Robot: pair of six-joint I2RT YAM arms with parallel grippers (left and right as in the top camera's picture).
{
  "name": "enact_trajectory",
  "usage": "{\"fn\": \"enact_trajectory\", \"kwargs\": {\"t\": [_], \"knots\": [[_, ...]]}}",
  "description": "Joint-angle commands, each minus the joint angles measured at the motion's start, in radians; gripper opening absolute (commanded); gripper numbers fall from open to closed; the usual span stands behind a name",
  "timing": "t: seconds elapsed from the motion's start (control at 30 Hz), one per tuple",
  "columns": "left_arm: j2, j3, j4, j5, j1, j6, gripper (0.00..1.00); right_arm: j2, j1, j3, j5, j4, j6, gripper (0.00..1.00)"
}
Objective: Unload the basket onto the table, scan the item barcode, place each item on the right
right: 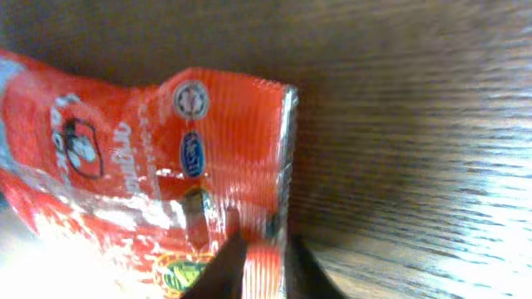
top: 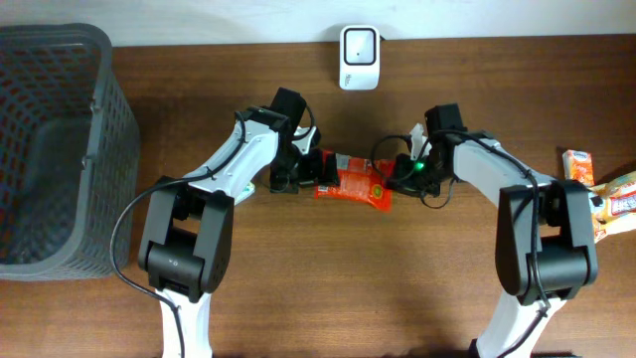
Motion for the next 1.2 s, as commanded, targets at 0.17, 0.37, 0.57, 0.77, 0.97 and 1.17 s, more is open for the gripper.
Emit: {"fn": "enact_trajectory", "kwargs": {"t": [0.17, 0.37, 0.57, 0.77, 0.97, 1.17], "knots": [[-0.034, -0.005, -0.007, -0.050, -0.001, 0.024, 0.99, 0.008, 0.003, 0.063, -0.028, -0.083, -0.004, 0.04], [-0.034, -0.005, 0.003, -0.012, -0.001, 0.079, 0.99, -0.004, 0.003, 0.106, -0.031, -0.129, -0.048, 0.77], [-0.018, -0.005, 0.047, -0.008, -0.001, 0.089, 0.92, 0.000, -0.051, 0.101, -0.036, -0.150, -0.056, 0.99], [0.027, -0.005, 0.061, -0.008, -0.001, 0.052, 0.84, 0.069, -0.108, 0.017, -0.363, -0.039, -0.144, 0.99], [0.069, -0.005, 0.066, -0.012, -0.017, -0.016, 0.79, 0.131, -0.055, 0.002, -0.394, 0.027, -0.055, 0.88], [0.073, -0.006, 0.075, -0.013, -0.029, -0.031, 0.79, 0.132, 0.010, 0.002, -0.303, 0.075, 0.049, 0.39]]}}
